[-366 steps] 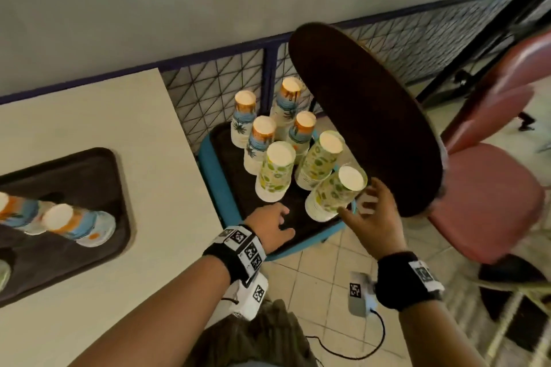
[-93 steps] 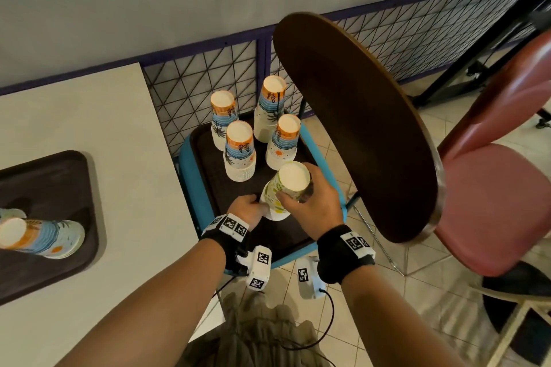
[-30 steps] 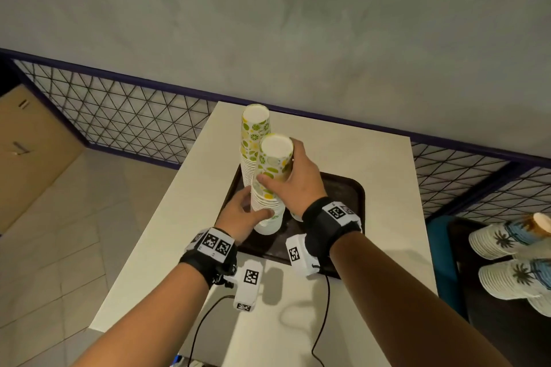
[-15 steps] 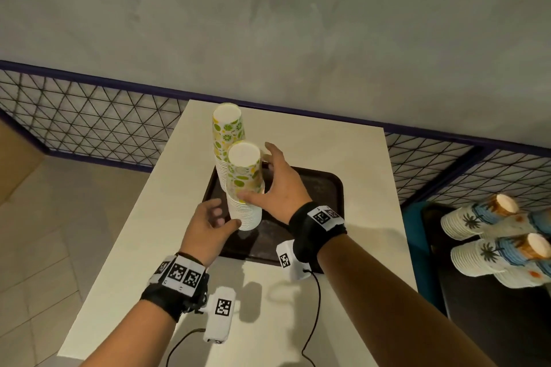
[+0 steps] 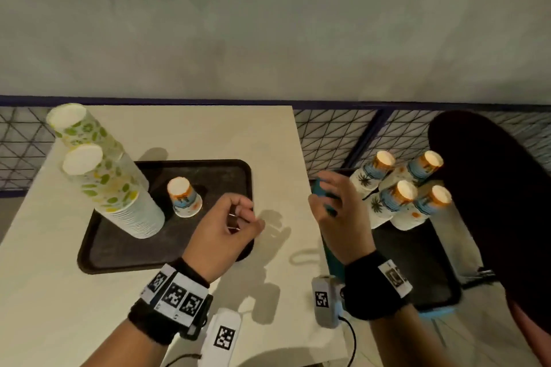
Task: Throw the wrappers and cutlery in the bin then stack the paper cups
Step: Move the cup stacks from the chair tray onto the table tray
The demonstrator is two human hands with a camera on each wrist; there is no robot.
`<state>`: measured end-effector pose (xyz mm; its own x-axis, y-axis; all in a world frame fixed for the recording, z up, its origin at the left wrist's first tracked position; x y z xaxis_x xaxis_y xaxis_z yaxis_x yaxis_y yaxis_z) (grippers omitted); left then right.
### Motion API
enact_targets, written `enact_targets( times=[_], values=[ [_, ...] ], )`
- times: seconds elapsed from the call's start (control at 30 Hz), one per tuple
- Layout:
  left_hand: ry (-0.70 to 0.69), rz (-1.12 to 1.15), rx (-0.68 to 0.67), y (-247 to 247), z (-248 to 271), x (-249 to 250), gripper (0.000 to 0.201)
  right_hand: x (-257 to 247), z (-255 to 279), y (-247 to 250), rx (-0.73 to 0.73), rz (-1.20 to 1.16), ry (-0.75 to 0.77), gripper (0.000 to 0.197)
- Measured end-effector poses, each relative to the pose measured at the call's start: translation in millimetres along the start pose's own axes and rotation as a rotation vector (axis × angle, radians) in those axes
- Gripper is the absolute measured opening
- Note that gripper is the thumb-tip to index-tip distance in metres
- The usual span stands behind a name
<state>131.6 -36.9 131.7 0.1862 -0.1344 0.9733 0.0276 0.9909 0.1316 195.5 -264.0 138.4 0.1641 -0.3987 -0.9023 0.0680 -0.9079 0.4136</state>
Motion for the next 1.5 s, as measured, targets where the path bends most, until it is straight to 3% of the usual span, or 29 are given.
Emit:
enact_targets(
  times=[0.1,0.23,0.4,0.53,0.77,0.9,1.0,1.17,1.33,1.4,1.5],
  values=[
    [0.007,0.004,-0.062,-68.9,-29.9,9.1,0.033,37.8,6.1,79.9,0.174,0.125,0.017,0.035],
    [0.101,-0.016,-0.148,-151.4,-72.0,-2.5,0.032,91.3,1.8,158.5,0.334,0.365,-0.051,0.05],
    [0.29,-0.069,-0.171,-229.8,-114.3,-35.7,0.037,155.3,-32.5,183.2,0.155,0.341,-0.226,0.084],
    [0.43,-0.122,-0.215,-265.0,-135.1,-70.8,0.05,185.8,-52.0,174.5,0.039,0.251,-0.303,0.094],
    [0.608,-0.048,-0.189,-291.6,-150.8,-121.7,0.106,202.2,-45.5,176.8,0.047,0.185,-0.329,0.052],
    [0.647,-0.052,-0.193,-301.8,-147.7,-119.8,0.091,207.5,-26.5,184.3,0.082,0.064,-0.345,0.049],
    [0.681,0.008,-0.18,-309.5,-146.2,-123.0,0.103,213.0,-11.4,188.4,0.086,0.039,-0.361,0.049],
    [0.676,0.118,-0.158,-317.7,-139.1,-116.2,0.051,216.5,0.5,191.0,0.09,0.01,-0.384,0.053],
    [0.64,0.136,-0.166,-310.8,-132.0,-104.3,0.042,207.3,4.5,187.1,0.035,-0.045,-0.33,0.067],
    [0.687,0.218,-0.11,-298.0,-126.3,-94.0,0.035,198.8,4.4,184.3,0.035,-0.109,-0.291,0.068],
    [0.61,0.241,-0.137,-273.5,-115.0,-79.1,0.034,172.7,-1.8,178.3,0.041,-0.17,-0.213,0.067]
  ],
)
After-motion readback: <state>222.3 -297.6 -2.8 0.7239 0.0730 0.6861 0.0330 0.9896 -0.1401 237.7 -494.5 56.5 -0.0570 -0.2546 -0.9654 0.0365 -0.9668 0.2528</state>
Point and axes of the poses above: each hand's wrist, its own z-axis away from the middle knuckle, its own y-axis out of the back of the hand, x = y × z, the point moved 4 cm from there along -z, towards the middle knuckle, and after that the axes turned 6 degrees about -x, right-handed, at the moved point
